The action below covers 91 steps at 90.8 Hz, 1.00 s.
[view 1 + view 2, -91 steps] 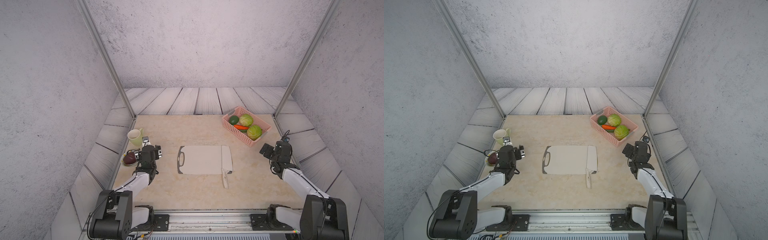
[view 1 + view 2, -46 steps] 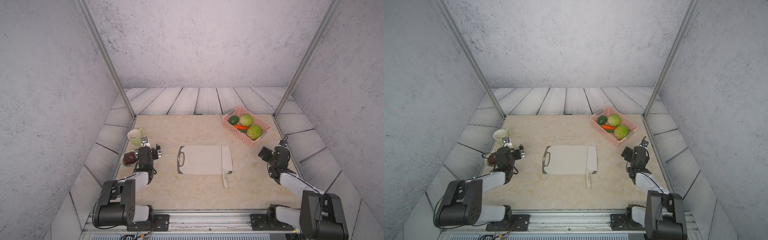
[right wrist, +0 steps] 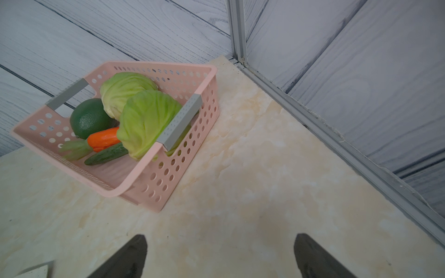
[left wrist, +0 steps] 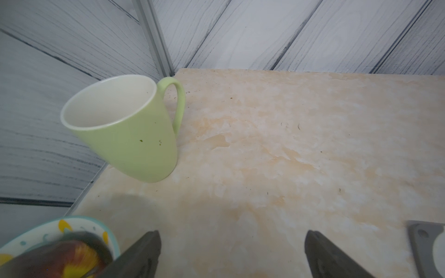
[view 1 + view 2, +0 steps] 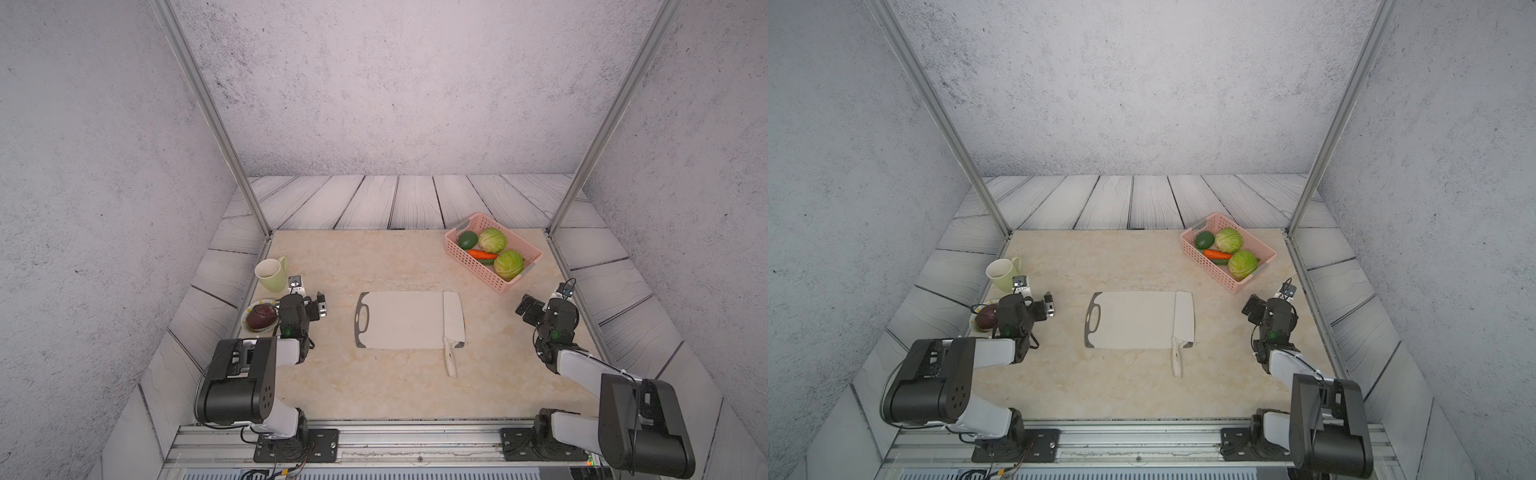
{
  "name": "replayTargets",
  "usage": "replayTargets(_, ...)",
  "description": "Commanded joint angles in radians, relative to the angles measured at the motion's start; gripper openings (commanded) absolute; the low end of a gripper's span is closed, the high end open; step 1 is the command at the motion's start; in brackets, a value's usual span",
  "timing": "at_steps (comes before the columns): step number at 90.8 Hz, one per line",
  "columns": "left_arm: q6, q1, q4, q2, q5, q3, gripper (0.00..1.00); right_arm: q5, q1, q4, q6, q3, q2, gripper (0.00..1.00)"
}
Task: Align the knife with the edge of the cutting board
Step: Reset both arms
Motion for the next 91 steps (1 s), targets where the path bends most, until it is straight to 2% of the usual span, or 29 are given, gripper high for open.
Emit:
replayTargets(1,0.044,-0.006,-0.026,0.006,0.072,0.041,0.98,-0.021,-0.004,0.048,-0.028,0.002,0.011,0.99)
replayTargets(30,0.045,-0.009,-0.026,0.007,0.065,0.041,0.98,-0.079,0.022,0.069,-0.103,0.014,0.027,0.99)
replayTargets(49,0.045,-0.010,-0.025,0.009,0.061,0.041,0.98,-0.010,0.115,0.051,-0.212,0.052,0.053,0.99)
replayTargets(76,0.043,-0.010,-0.029,0.010,0.061,0.046,0.98,-0.008,0.121,0.051,-0.249,0.084,0.093,0.99)
replayTargets(91,0.044,-0.010,-0.029,0.010,0.061,0.045,0.98,0.019,0.120,0.215,-0.260,0.060,0.213,0.99)
